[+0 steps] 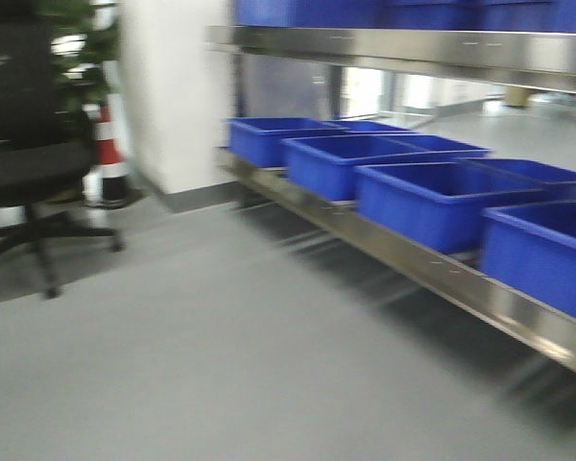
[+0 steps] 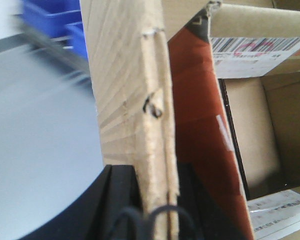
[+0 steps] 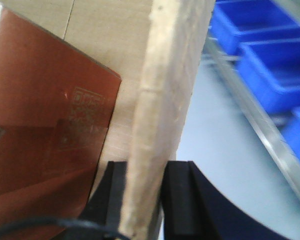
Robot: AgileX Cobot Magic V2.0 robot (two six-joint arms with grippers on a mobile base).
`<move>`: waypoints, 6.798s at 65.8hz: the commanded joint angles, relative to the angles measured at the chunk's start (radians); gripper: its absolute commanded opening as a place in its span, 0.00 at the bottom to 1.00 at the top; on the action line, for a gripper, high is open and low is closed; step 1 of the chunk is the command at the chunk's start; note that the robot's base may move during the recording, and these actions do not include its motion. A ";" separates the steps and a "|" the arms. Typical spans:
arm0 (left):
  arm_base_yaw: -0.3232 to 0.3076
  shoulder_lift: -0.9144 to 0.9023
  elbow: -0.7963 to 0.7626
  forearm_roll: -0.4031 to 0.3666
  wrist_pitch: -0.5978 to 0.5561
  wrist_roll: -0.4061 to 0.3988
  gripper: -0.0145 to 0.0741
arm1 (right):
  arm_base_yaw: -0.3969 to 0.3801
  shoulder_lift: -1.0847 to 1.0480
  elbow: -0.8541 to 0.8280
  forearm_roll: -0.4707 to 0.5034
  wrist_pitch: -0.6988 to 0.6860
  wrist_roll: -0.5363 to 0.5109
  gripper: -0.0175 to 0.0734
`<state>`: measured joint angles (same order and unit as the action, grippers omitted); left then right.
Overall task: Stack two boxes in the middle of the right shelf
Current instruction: 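Turn and drive toward the steel rack of blue bins, then approach the middle shelf of the rack holding the box stack, then lower the box stack onto the middle shelf with both grippers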
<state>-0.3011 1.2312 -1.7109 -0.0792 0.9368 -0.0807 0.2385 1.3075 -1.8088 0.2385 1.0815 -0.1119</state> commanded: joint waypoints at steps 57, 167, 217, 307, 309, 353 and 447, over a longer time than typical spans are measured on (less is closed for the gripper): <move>0.003 -0.016 -0.011 0.004 -0.067 -0.002 0.04 | -0.006 -0.013 -0.013 -0.032 -0.042 -0.021 0.02; 0.003 -0.016 -0.011 0.004 -0.067 -0.002 0.04 | -0.006 -0.013 -0.013 -0.032 -0.042 -0.021 0.02; 0.003 -0.016 -0.011 0.004 -0.067 -0.002 0.04 | -0.006 -0.013 -0.013 -0.032 -0.042 -0.021 0.02; 0.003 -0.016 -0.011 0.004 -0.067 -0.002 0.04 | -0.006 -0.013 -0.013 -0.032 -0.042 -0.021 0.02; 0.003 -0.016 -0.011 0.004 -0.067 -0.002 0.04 | -0.006 -0.013 -0.013 -0.032 -0.042 -0.021 0.02; 0.003 -0.016 -0.011 0.003 -0.067 -0.002 0.04 | -0.006 -0.013 -0.013 -0.032 -0.060 -0.021 0.02; -0.047 0.210 0.042 -0.003 0.177 -0.002 0.76 | -0.006 0.145 0.163 -0.021 -0.050 -0.021 0.82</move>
<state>-0.3405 1.4688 -1.6640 -0.0651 1.0906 -0.0894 0.2365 1.4694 -1.6421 0.2204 1.0316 -0.1228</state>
